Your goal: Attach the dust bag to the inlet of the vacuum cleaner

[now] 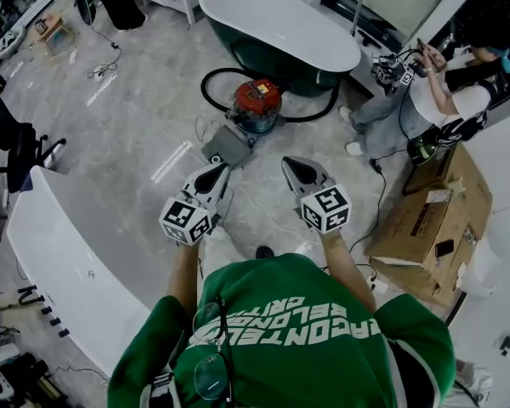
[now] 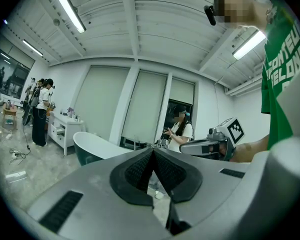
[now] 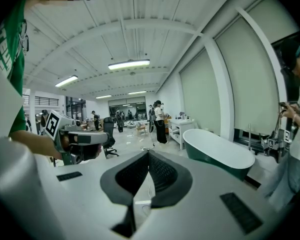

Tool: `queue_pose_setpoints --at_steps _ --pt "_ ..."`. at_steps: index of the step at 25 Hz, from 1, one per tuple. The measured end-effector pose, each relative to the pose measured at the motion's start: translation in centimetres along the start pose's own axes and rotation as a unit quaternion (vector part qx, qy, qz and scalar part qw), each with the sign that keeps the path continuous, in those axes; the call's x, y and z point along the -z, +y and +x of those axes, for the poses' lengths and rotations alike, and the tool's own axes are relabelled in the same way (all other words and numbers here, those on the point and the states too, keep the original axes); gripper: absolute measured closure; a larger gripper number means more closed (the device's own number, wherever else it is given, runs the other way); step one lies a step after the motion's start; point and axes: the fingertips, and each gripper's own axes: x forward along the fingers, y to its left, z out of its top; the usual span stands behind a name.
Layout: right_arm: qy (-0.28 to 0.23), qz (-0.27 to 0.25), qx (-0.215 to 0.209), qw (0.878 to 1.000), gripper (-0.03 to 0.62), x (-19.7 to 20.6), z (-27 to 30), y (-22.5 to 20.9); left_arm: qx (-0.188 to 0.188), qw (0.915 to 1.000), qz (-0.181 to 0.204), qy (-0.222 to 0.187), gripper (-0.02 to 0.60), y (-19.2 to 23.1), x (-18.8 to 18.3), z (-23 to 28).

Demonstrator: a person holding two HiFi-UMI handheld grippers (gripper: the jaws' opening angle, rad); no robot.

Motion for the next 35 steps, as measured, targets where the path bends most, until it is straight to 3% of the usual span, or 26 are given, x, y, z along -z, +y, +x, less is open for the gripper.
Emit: queue_pose_setpoints --at_steps 12,19,28,35 --pt "0.003 -0.004 0.006 1.000 0.585 -5.2 16.5 3.4 -0.005 1.0000 -0.004 0.001 0.578 17.1 -3.7 -3.5" --pt "0.017 -0.010 -0.010 1.000 0.586 -6.9 24.2 6.9 -0.032 0.9994 -0.016 -0.005 0.578 25.9 -4.8 -7.4" --pt "0.038 -0.025 -0.017 0.999 0.586 -7.9 29.8 11.1 -0.038 0.9984 -0.038 -0.014 0.578 32.1 -4.6 -11.3" --pt "0.050 -0.032 -0.001 0.998 0.586 -8.1 30.6 11.4 -0.019 0.9986 -0.046 -0.018 0.578 34.0 -4.4 -11.0"
